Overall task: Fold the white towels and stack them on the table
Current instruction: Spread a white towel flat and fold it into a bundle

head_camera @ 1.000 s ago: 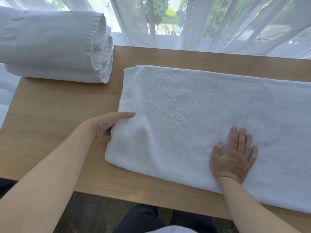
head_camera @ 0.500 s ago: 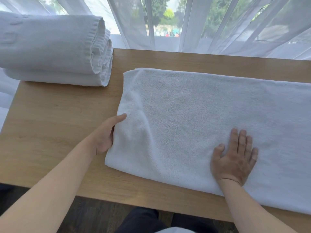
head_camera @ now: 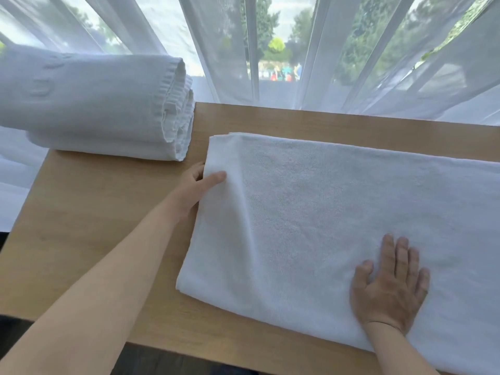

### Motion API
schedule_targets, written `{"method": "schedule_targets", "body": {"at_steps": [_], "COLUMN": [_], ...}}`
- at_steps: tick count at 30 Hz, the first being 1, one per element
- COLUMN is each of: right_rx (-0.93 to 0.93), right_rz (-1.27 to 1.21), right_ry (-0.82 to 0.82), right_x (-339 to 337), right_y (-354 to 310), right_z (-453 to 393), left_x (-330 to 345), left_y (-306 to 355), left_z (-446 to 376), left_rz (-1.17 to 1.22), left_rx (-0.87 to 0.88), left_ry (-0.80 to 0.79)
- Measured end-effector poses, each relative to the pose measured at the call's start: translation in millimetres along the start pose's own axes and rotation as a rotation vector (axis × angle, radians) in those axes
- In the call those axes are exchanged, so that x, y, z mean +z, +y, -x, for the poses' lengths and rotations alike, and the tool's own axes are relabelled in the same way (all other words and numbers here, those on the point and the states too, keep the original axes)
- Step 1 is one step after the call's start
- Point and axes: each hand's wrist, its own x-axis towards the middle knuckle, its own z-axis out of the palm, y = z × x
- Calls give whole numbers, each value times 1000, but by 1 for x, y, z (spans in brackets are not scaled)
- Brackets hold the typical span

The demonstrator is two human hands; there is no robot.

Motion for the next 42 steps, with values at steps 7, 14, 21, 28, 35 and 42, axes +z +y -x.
{"method": "schedule_targets", "body": {"at_steps": [7,14,21,28,35,42], "right_rx": [17,6,-43,-71,-49,-49], "right_rz": [-34,-75,-29,-11,-30,-26], "right_ry": [7,118,205,200,116,105], "right_x": [-4,-3,9,16,7,3], "right_y": [-6,-11,-2,6,1,-1], "right_z": [-1,-2,-4,-6,-4,-2], "left_x": [17,26,25,16,-7,-4], "left_y": [36,56,35,28,-18,-70], "left_z": [-45,-74,-99,-89,21,75], "left_rz": [-15,-64,-149,-287,-327,-221], "left_rx": [-95,-117,48,78,-363,-161], "left_ry": [-64,54,480,492,-107,179]}}
